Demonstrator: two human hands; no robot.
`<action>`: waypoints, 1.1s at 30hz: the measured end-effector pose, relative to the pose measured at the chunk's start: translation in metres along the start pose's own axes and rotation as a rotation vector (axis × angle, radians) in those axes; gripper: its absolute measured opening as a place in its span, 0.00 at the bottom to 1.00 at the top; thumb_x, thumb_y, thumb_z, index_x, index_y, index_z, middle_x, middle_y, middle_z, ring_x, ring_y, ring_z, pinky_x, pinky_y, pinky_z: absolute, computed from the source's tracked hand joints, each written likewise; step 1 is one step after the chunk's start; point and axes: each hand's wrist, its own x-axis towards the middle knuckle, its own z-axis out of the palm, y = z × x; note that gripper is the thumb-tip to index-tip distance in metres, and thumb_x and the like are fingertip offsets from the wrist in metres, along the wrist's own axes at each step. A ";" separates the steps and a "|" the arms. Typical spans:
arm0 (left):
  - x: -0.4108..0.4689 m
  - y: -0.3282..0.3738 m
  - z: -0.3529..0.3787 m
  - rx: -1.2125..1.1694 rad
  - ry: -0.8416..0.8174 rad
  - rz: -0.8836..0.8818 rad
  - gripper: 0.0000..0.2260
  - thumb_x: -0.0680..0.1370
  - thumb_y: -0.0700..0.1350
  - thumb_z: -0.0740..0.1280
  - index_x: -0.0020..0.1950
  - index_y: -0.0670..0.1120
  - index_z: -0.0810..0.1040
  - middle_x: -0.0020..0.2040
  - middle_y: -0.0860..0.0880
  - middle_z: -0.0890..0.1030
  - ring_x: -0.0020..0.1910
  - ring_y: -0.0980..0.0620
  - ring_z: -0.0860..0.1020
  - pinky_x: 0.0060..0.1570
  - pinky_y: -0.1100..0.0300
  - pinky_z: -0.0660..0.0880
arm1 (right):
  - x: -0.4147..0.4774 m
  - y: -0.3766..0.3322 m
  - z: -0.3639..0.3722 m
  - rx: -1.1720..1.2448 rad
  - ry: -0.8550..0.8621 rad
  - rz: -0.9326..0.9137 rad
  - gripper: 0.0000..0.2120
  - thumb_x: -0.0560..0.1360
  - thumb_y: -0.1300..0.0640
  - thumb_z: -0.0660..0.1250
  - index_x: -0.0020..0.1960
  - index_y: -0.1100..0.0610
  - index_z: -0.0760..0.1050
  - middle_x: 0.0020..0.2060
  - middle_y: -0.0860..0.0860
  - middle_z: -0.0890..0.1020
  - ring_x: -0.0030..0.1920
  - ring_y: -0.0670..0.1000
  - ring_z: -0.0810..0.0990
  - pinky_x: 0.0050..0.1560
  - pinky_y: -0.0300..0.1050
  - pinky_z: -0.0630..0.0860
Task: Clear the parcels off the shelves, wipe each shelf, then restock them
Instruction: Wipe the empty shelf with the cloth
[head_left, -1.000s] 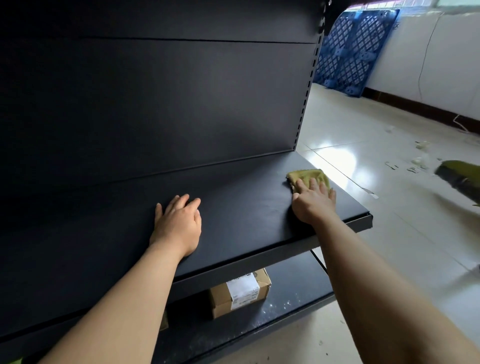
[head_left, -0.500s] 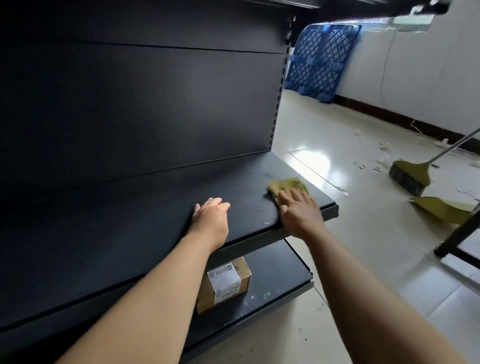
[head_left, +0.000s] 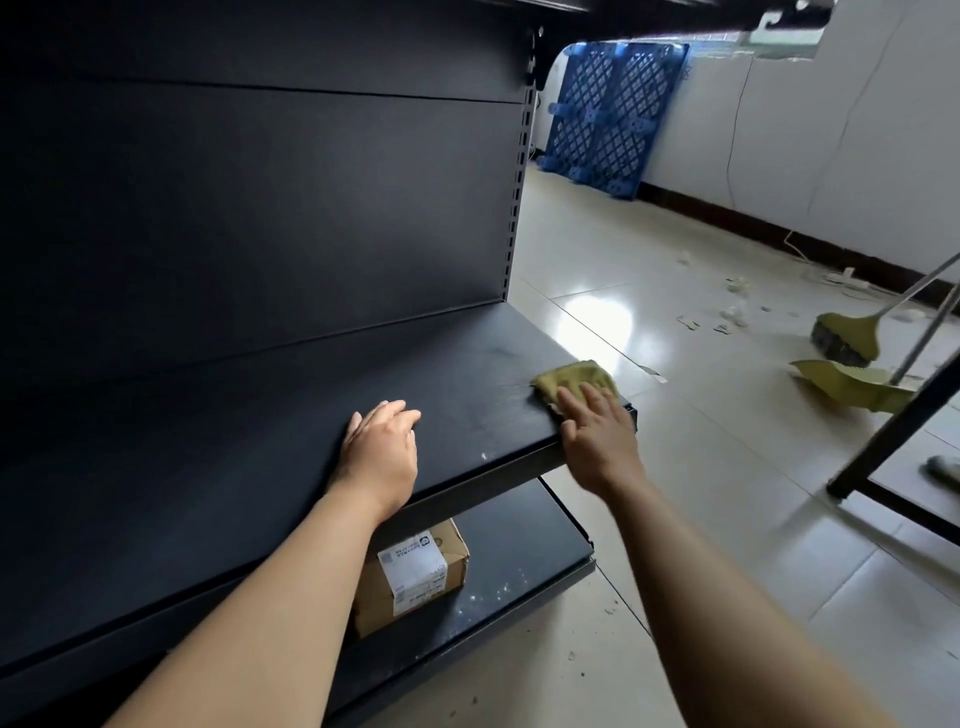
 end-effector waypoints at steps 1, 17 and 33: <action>0.000 0.001 0.000 -0.003 0.004 0.001 0.17 0.82 0.40 0.54 0.70 0.46 0.71 0.73 0.47 0.66 0.74 0.51 0.60 0.74 0.53 0.48 | 0.006 0.008 -0.002 0.015 -0.005 0.037 0.24 0.81 0.51 0.53 0.77 0.46 0.58 0.78 0.52 0.53 0.78 0.52 0.46 0.76 0.48 0.45; -0.002 -0.002 -0.005 -0.095 -0.034 -0.047 0.19 0.81 0.37 0.53 0.72 0.42 0.67 0.74 0.47 0.65 0.75 0.51 0.59 0.74 0.57 0.45 | -0.009 -0.057 0.003 0.221 0.028 -0.170 0.14 0.78 0.55 0.62 0.62 0.50 0.80 0.68 0.51 0.74 0.69 0.52 0.69 0.71 0.43 0.59; -0.003 0.002 -0.006 -0.106 -0.047 -0.020 0.20 0.80 0.35 0.51 0.72 0.40 0.66 0.74 0.45 0.65 0.75 0.50 0.58 0.75 0.53 0.45 | -0.039 -0.023 -0.026 0.188 0.034 -0.054 0.10 0.62 0.71 0.70 0.41 0.62 0.79 0.48 0.57 0.77 0.48 0.58 0.75 0.45 0.47 0.73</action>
